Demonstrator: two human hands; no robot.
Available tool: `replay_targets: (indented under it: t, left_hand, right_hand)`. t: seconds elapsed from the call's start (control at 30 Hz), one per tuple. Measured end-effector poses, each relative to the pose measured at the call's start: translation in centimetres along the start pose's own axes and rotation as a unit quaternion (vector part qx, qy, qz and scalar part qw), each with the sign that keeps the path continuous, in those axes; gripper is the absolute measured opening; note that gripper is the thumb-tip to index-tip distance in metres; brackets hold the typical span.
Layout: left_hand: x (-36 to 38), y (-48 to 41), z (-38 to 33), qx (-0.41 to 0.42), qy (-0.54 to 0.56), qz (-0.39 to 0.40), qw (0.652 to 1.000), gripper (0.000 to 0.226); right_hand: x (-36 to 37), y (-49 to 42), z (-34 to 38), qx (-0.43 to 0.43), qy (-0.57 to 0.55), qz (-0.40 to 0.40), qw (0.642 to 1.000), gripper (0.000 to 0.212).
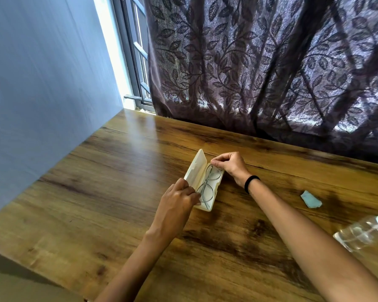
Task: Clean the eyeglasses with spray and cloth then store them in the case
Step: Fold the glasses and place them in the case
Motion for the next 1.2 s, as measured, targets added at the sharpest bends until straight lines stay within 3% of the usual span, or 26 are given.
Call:
replay_targets:
  t: [0.7, 1.2]
  left_hand:
    - [-1.0, 0.3, 1.0, -0.009, 0.032, -0.041, 0.999, 0.030]
    - [-1.0, -0.1, 1.1, -0.017, 0.045, -0.011, 0.999, 0.033]
  right_hand:
    - [-0.1, 0.3, -0.6, 0.003, -0.062, 0.030, 0.998, 0.019]
    - [0.1, 0.0, -0.5, 0.017, -0.078, 0.024, 0.996, 0.024]
Point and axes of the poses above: each hand's wrist, its own y-axis away from the middle knuckle, its own x-axis out of the palm, z = x × y, the point moved 6 cm from there along -y, towards the middle knuckle, and after that the axes turned 3 degrees about y, right-handed, at the moved point
